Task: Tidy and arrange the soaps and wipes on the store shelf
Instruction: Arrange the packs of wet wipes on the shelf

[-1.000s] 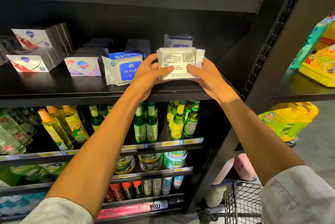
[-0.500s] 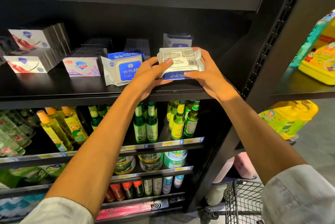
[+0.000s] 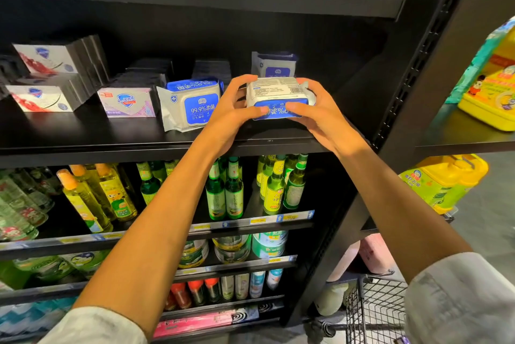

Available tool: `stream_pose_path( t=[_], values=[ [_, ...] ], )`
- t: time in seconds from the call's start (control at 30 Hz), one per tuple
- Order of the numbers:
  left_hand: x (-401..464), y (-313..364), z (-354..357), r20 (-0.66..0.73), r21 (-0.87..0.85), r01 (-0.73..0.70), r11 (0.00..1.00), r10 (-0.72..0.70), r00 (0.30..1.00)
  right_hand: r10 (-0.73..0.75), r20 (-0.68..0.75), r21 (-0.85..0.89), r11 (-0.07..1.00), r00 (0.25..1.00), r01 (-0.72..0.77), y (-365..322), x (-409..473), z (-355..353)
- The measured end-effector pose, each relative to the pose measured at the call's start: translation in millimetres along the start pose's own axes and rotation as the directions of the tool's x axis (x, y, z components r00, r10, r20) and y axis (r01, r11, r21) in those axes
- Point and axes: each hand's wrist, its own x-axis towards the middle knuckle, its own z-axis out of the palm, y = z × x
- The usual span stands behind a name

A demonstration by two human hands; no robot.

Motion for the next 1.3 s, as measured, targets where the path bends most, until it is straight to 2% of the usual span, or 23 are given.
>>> stream_pose_path(
  t=[0.17, 0.5, 0.63, 0.73, 0.9, 1.1, 1.3],
  values=[
    [0, 1, 2, -0.08, -0.059, 0.0, 0.998, -0.004, 0.997, -0.031, 0.061, 0.042, 0.999, 0.998, 0.028, 2, 3, -2],
    [7, 1, -2, -0.095, -0.151, 0.093, 0.984, -0.108, 0.99, -0.122, 0.142, -0.136, 0.981, 0.982, 0.142, 6, 6, -3],
    [7, 1, -3, -0.04, -0.166, 0.125, 0.978, -0.134, 0.99, -0.145, 0.09, -0.165, 0.974, 0.985, 0.158, 9, 5, -5],
    [6, 3, -3, 0.055, -0.187, 0.148, 0.971, -0.141, 0.989, -0.151, 0.025, -0.122, 0.981, 0.988, 0.153, 9, 2, -4],
    [6, 1, -3, 0.101, -0.046, 0.122, 0.991, -0.117, 0.988, -0.098, -0.034, -0.011, 0.995, 0.995, 0.098, 4, -1, -2],
    [1, 0, 0, 0.013, 0.087, -0.007, 0.996, 0.006, 1.0, -0.015, 0.015, 0.017, 1.0, 1.0, 0.015, -1, -4, 1],
    [-1, -1, 5, -0.099, 0.152, -0.004, 0.988, 0.02, 0.995, 0.012, 0.064, -0.027, 1.0, 0.998, -0.01, 0, -1, 2]
  ],
)
